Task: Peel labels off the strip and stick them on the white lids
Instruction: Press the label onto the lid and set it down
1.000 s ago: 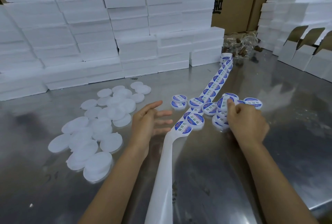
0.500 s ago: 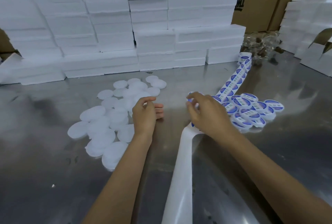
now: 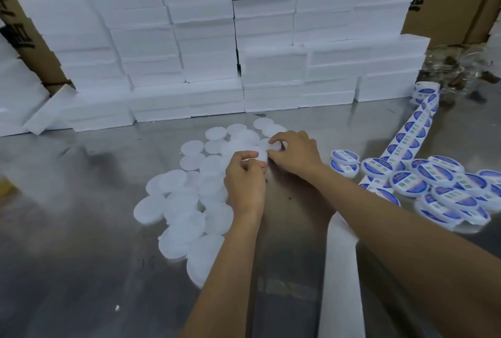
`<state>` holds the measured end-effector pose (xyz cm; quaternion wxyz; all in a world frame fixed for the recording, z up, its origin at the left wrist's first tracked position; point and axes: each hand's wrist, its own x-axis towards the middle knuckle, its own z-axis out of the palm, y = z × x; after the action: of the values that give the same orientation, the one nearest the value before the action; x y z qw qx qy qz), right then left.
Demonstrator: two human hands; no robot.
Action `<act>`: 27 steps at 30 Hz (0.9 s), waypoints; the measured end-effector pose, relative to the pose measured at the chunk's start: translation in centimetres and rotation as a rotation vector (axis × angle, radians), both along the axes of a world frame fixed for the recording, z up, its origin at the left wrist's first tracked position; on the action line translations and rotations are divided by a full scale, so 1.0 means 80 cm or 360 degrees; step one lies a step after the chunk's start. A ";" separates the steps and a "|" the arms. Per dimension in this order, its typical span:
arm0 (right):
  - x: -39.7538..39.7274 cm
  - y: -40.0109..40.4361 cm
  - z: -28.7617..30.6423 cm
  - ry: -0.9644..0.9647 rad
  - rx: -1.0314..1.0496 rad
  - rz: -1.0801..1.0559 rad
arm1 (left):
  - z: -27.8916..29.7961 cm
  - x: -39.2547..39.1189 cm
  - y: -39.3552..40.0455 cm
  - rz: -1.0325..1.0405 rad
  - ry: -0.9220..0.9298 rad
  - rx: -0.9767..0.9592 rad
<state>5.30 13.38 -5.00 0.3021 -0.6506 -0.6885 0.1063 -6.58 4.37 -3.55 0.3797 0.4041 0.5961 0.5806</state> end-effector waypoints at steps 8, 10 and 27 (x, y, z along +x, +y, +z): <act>0.020 -0.038 0.027 0.0461 0.0124 0.0083 | 0.009 -0.002 0.002 -0.0038 -0.0234 -0.0034; 0.024 -0.064 0.037 0.0550 0.0217 0.0128 | 0.015 -0.002 0.001 -0.0139 -0.0337 -0.0061; 0.144 -0.223 0.011 -0.0113 0.0026 -0.0036 | 0.020 0.054 -0.063 -0.0850 -0.0159 0.0043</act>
<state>16.84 -4.48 -4.08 0.2840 -0.6594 -0.6921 0.0742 -2.29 -0.67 -1.98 0.5429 0.5229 0.4411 0.4871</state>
